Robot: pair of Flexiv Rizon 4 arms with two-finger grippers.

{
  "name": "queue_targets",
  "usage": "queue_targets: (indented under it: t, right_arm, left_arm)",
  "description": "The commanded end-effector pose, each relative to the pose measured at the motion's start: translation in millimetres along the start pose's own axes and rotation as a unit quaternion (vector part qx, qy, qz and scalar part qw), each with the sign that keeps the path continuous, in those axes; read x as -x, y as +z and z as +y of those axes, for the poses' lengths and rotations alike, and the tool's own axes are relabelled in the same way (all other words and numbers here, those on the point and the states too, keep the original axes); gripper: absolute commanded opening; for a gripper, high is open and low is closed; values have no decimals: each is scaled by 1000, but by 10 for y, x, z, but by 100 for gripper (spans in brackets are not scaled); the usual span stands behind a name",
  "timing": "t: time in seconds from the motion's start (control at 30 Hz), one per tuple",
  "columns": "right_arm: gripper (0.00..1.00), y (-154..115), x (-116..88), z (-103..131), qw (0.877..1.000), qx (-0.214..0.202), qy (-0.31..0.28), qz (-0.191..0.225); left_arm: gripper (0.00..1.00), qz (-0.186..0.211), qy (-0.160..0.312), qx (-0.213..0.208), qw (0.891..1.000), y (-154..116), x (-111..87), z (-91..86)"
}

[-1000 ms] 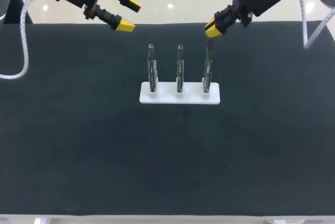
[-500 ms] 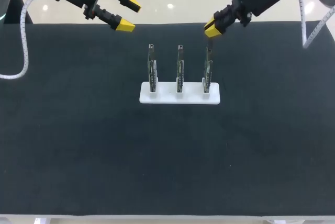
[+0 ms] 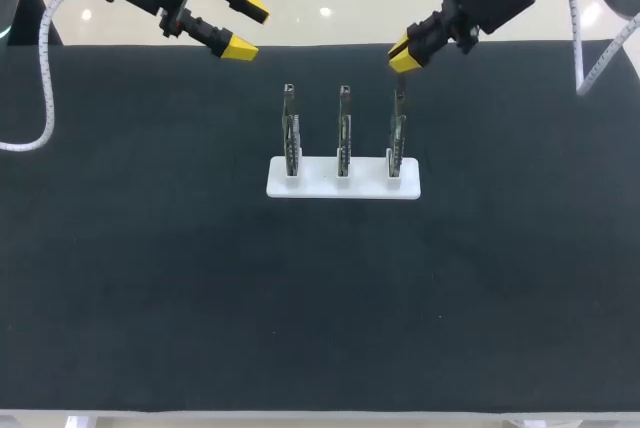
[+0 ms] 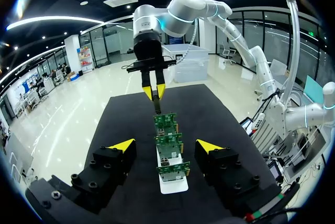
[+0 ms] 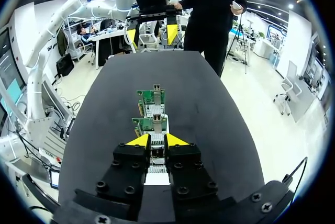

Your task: Pick up the optical module with the left hand, and insert it into the network port with the right hand.

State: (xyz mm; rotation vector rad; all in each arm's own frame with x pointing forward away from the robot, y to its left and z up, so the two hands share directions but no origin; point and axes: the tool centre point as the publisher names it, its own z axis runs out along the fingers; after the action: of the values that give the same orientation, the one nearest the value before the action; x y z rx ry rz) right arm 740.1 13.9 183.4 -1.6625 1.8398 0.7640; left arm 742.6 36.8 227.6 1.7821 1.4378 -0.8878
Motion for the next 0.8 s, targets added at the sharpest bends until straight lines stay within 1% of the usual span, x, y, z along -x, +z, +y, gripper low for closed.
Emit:
queue_targets:
  t: [0.03, 0.8]
  right_arm:
    - [0, -8, 11, 4, 1000, 0, 0, 4]
    - [0, 23, -15, -2, 1000, -3, 0, 0]
  left_arm:
    - [100, 2, 0, -1, 1000, -1, 4, 5]
    - [100, 2, 0, -1, 1000, -1, 4, 5]
